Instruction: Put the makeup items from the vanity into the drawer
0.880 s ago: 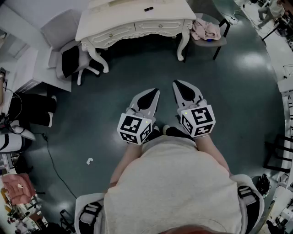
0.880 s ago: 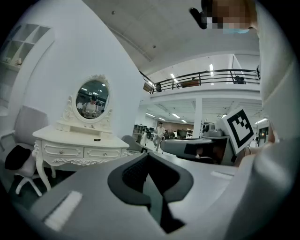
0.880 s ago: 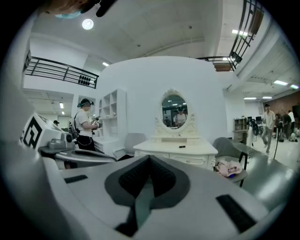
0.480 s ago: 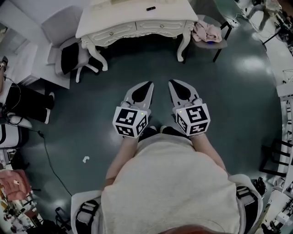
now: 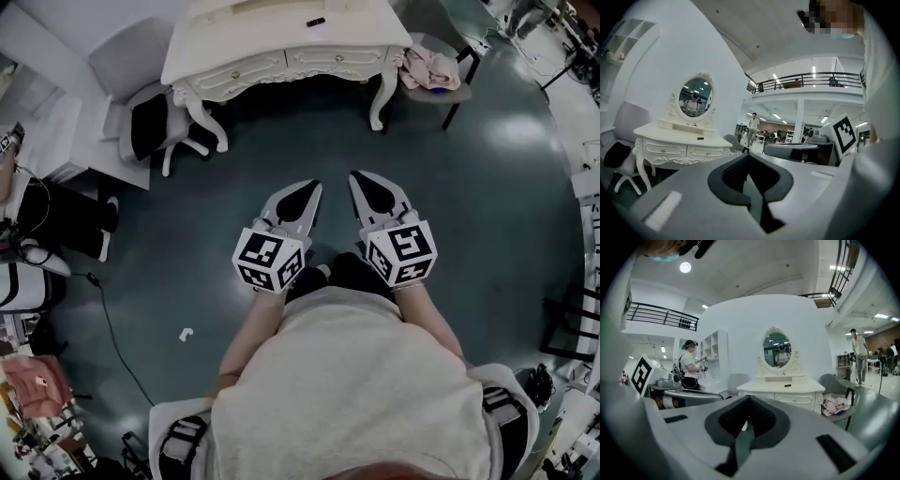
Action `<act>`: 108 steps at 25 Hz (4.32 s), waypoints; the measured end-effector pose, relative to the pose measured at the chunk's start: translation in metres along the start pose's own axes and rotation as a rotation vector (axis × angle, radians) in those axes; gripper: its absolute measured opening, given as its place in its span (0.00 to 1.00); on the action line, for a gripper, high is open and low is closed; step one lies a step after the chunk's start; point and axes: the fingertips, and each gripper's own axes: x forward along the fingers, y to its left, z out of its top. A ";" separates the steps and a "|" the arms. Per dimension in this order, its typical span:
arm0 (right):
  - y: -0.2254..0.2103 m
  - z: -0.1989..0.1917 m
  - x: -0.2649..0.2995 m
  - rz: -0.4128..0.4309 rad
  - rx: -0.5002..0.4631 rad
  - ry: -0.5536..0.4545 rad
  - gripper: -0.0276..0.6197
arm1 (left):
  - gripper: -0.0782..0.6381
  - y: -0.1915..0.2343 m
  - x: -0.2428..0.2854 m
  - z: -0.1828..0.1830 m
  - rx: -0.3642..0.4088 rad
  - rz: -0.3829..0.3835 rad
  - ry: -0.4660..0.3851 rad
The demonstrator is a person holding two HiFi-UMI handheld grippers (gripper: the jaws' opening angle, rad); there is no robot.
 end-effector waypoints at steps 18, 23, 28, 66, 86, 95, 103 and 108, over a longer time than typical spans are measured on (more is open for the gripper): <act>-0.055 0.012 0.072 0.027 0.024 -0.008 0.05 | 0.12 0.065 0.065 0.009 -0.055 0.064 -0.016; -0.100 0.029 0.114 0.063 0.001 -0.005 0.05 | 0.12 0.100 0.118 0.037 -0.026 0.098 -0.036; -0.140 0.048 0.156 0.103 -0.054 -0.003 0.05 | 0.12 0.131 0.169 0.056 -0.040 0.136 -0.049; -0.312 0.067 0.404 0.064 0.044 0.105 0.05 | 0.12 0.347 0.394 0.098 -0.115 0.053 0.080; -0.379 0.093 0.552 -0.041 0.068 0.142 0.05 | 0.12 0.461 0.511 0.150 -0.063 -0.114 0.113; -0.389 0.101 0.589 0.084 0.041 0.155 0.05 | 0.12 0.484 0.523 0.149 -0.110 -0.043 0.100; -0.397 0.096 0.597 0.220 0.023 0.211 0.05 | 0.12 0.500 0.534 0.133 -0.191 0.044 0.125; -0.408 0.087 0.597 0.260 0.029 0.244 0.05 | 0.12 0.497 0.536 0.124 -0.225 0.081 0.135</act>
